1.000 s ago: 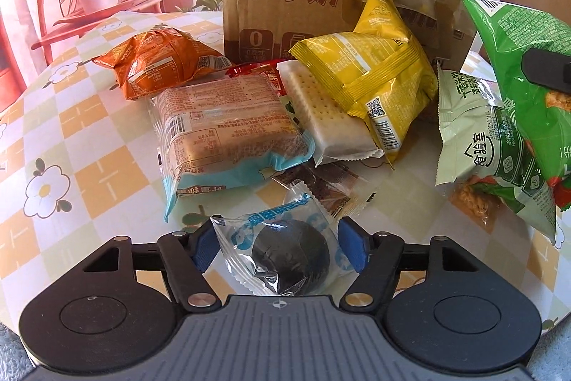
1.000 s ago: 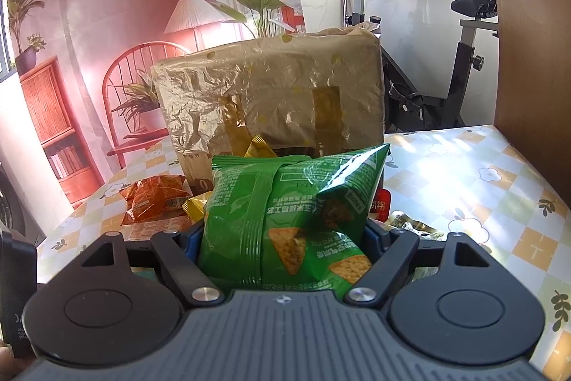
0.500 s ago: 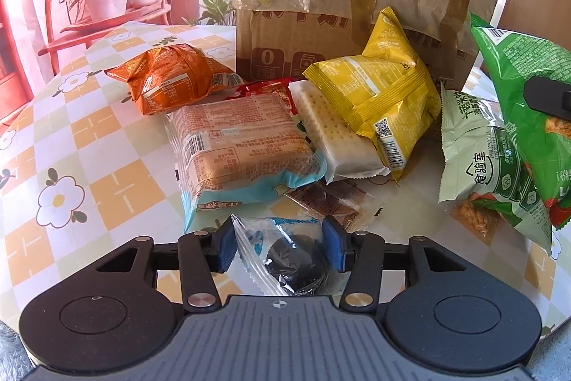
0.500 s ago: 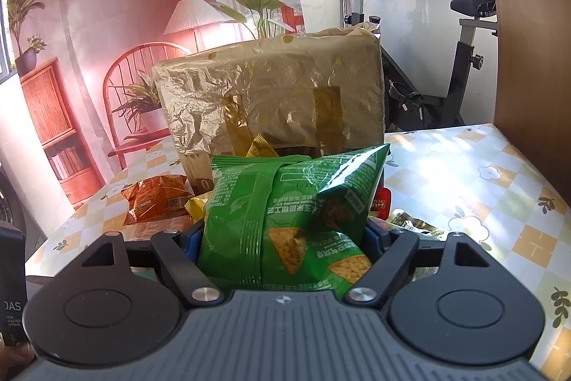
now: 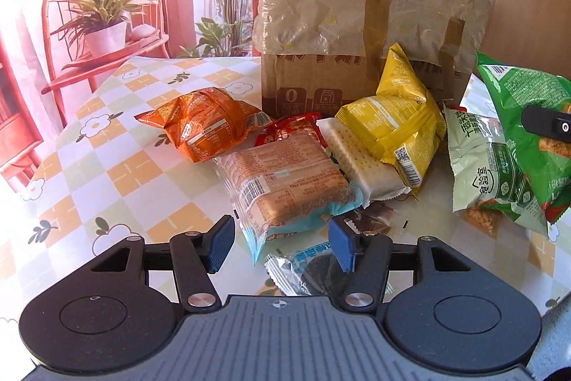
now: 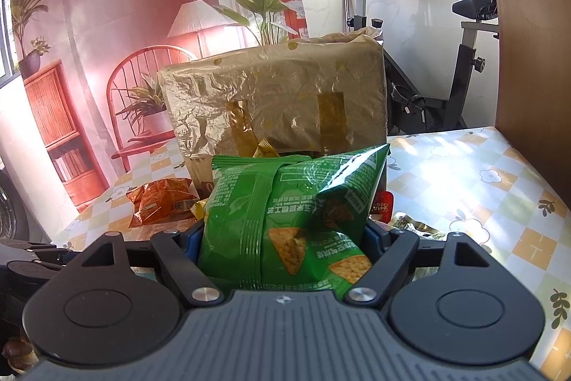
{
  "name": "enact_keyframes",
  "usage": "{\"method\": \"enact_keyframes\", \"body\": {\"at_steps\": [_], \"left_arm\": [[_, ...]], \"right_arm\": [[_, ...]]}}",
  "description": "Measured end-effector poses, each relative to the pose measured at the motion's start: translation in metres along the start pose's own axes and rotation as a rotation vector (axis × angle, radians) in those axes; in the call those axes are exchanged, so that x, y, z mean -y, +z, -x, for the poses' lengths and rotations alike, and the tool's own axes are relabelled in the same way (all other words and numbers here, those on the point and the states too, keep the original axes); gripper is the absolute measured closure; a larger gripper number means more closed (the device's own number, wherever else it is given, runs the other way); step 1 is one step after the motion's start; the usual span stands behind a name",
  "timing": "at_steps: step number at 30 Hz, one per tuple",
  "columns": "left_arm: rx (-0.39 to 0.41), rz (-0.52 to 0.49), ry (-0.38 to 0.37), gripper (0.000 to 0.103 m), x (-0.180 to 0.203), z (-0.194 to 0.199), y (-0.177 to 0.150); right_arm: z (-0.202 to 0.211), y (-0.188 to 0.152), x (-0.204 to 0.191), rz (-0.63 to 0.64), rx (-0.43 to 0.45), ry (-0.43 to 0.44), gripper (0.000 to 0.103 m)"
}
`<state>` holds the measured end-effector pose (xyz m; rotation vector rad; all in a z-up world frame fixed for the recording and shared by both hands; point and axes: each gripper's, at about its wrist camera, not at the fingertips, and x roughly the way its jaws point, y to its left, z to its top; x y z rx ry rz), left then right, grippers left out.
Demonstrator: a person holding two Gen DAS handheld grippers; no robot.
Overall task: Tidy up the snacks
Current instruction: 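Lift the cookie packet with the left gripper while the right carries the chip bag to the box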
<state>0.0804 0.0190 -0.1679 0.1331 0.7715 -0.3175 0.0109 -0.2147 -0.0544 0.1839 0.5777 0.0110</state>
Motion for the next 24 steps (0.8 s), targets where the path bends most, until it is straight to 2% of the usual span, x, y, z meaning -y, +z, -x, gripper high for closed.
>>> {"method": "enact_keyframes", "body": {"at_steps": [7,12,16,20,24], "left_arm": [[-0.047,-0.216,-0.084,0.042,0.010,0.002,-0.017],[-0.042,-0.351,-0.075,0.042,0.027,-0.003,-0.029],[-0.034,-0.379,-0.052,0.042,0.034,-0.012,-0.030],[-0.047,-0.402,-0.067,0.041,0.038,-0.022,-0.025],[-0.077,-0.359,-0.078,0.039,0.034,-0.028,-0.024]], "right_arm": [[0.000,0.001,-0.002,0.000,-0.002,0.005,0.022],[0.000,0.001,-0.002,0.001,-0.003,0.003,0.022],[-0.001,0.001,-0.004,0.003,-0.008,0.007,0.022],[-0.003,0.000,-0.003,0.005,-0.013,0.009,0.022],[-0.005,0.001,0.001,0.001,-0.015,0.006,0.022]]}}
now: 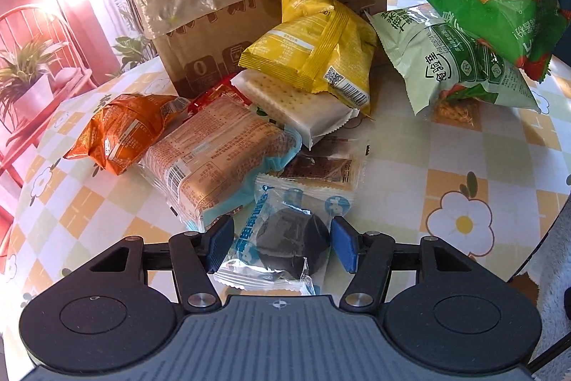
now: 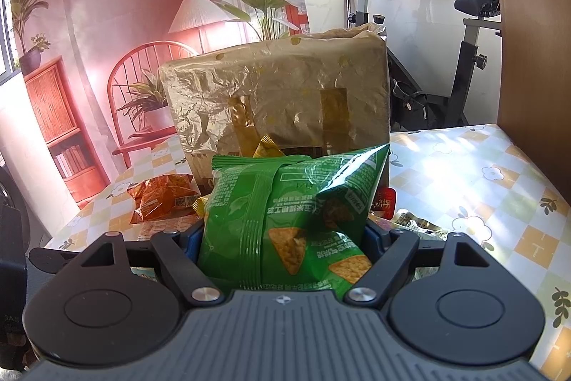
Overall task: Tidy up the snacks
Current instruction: 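Lift the cookie packet with the left gripper while the right carries the chip bag to the box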
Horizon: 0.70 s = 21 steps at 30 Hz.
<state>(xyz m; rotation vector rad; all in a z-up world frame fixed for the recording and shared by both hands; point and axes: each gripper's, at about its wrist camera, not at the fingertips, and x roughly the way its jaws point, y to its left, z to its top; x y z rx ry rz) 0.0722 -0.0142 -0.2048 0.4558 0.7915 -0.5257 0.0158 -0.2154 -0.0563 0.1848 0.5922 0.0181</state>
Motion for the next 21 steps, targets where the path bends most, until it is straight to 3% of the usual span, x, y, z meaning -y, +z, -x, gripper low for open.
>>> {"method": "enact_keyframes", "body": {"at_steps": [8,10,12,21], "left_arm": [[-0.014,0.090,-0.040,0.036,-0.007,-0.011,0.002],[-0.015,0.120,-0.052,0.040,-0.008,-0.009,-0.001],[-0.005,0.134,-0.047,0.054,-0.006,-0.004,-0.004],[0.109,0.214,-0.029,0.055,-0.003,0.033,0.004]], "right_arm": [[-0.007,-0.002,0.002,-0.019,-0.024,0.008,0.022],[-0.006,-0.001,0.003,-0.018,-0.021,0.005,0.022],[-0.006,-0.001,0.004,-0.021,-0.018,0.003,0.022],[-0.004,-0.002,0.004,-0.023,-0.008,0.002,0.022]]}}
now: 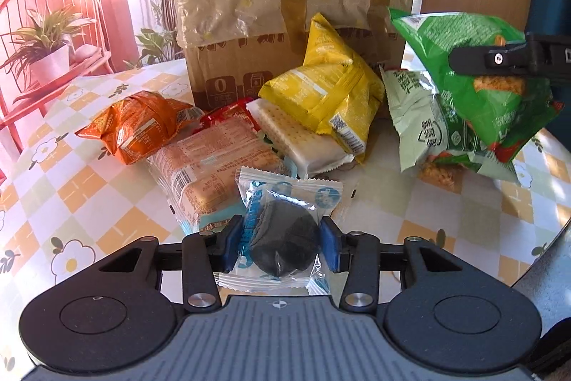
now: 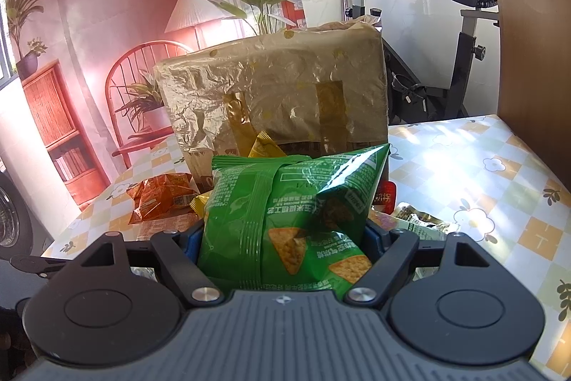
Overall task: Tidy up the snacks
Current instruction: 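Lift the cookie packet with the left gripper while the right carries the chip bag to the box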
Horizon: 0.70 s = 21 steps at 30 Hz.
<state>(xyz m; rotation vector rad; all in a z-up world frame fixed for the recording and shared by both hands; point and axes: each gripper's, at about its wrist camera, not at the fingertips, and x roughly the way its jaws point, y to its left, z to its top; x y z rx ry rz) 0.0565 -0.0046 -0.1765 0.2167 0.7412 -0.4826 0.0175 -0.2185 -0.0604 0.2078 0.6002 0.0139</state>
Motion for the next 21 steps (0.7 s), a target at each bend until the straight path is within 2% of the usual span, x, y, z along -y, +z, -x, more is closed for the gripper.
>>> {"method": "enact_keyframes", "body": {"at_steps": [5,10,16,21], "left_arm": [[0.112,0.043,0.023,0.055,-0.001,0.023,0.027],[0.193,0.100,0.058,0.055,-0.013,0.040,0.066],[0.275,0.126,0.078,0.055,-0.027,0.053,0.129],[0.338,0.147,0.095,0.055,-0.036,0.045,0.189]], "right_arm": [[0.002,0.009,-0.001,0.035,0.020,-0.007,0.022],[0.004,0.037,0.001,0.079,0.077,-0.018,0.022],[-0.001,0.101,0.004,0.128,0.167,-0.031,0.022],[-0.030,0.161,0.002,0.191,0.211,-0.047,0.022]]}}
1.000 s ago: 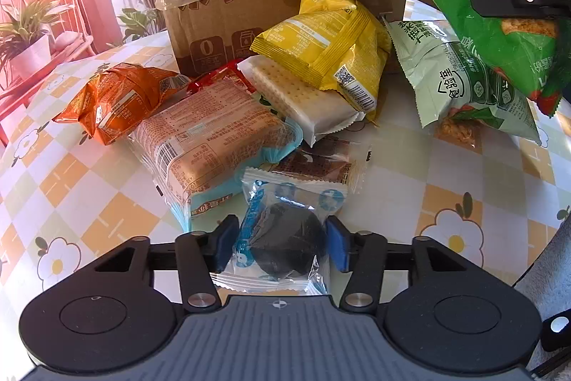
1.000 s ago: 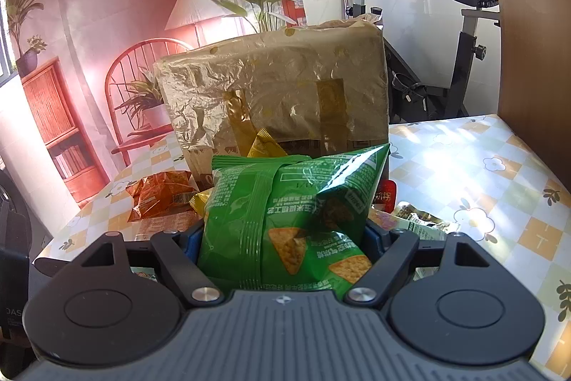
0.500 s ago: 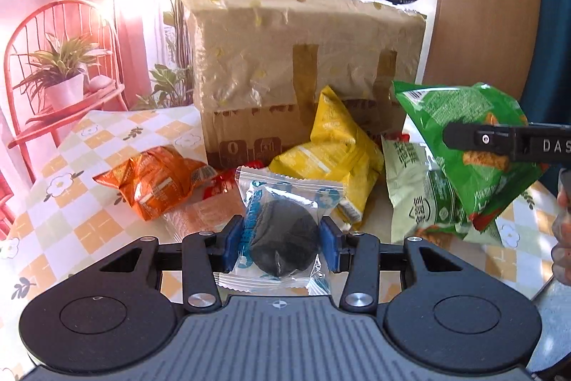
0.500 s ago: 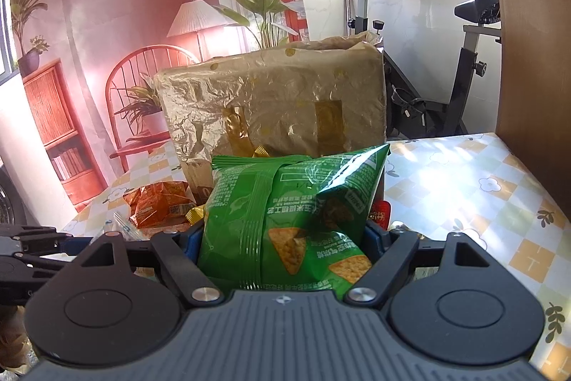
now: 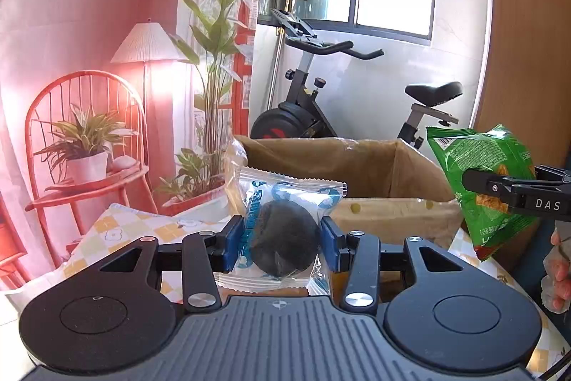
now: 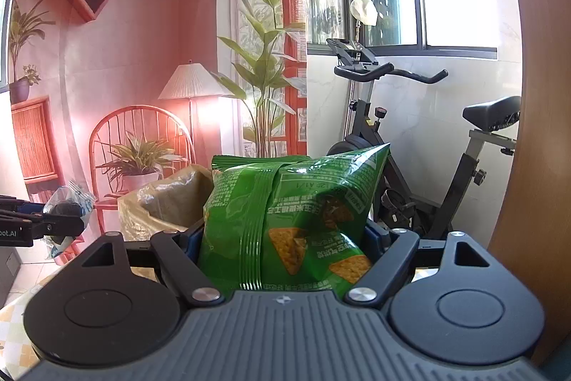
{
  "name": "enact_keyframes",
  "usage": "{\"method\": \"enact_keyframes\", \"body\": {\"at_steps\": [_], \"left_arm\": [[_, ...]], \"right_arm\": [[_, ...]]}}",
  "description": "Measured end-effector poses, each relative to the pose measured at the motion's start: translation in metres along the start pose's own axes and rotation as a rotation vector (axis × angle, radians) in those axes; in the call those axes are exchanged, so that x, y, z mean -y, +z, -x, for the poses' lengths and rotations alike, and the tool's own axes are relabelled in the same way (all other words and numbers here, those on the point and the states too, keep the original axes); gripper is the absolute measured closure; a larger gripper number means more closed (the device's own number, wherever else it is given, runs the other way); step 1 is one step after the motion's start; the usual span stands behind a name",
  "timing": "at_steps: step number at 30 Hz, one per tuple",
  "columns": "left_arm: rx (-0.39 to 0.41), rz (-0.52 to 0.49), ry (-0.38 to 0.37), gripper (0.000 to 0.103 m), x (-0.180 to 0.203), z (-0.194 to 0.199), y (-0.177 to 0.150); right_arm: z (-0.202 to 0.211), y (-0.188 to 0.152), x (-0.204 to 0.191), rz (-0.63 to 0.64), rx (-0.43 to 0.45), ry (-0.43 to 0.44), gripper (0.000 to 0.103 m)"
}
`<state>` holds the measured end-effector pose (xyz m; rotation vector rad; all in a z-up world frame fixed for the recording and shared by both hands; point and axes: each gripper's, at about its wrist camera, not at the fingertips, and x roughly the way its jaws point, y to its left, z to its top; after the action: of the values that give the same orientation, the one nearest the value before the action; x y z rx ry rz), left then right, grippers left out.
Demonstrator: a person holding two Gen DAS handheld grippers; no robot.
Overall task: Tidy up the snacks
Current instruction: 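Lift the cookie packet with the left gripper while the right carries the chip bag to the box, then open both grippers over the box, dropping the cookie packet and chip bag inside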
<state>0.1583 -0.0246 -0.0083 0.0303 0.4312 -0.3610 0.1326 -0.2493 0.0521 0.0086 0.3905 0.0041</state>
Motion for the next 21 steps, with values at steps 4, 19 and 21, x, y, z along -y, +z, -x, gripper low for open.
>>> {"method": "enact_keyframes", "body": {"at_steps": [4,19,21], "left_arm": [[0.019,-0.003,0.004,0.055,0.004,-0.036,0.041],[-0.118,0.075,0.012,0.041,-0.005,-0.157,0.072],[-0.110,0.077,0.019,0.035,-0.005,-0.153,0.072]], "right_arm": [[-0.052,0.031,0.008,0.005,-0.018,-0.001,0.022],[-0.163,0.021,0.032,-0.042,-0.270,0.017,0.018],[-0.158,0.020,0.034,-0.050,-0.276,0.011,0.018]]}}
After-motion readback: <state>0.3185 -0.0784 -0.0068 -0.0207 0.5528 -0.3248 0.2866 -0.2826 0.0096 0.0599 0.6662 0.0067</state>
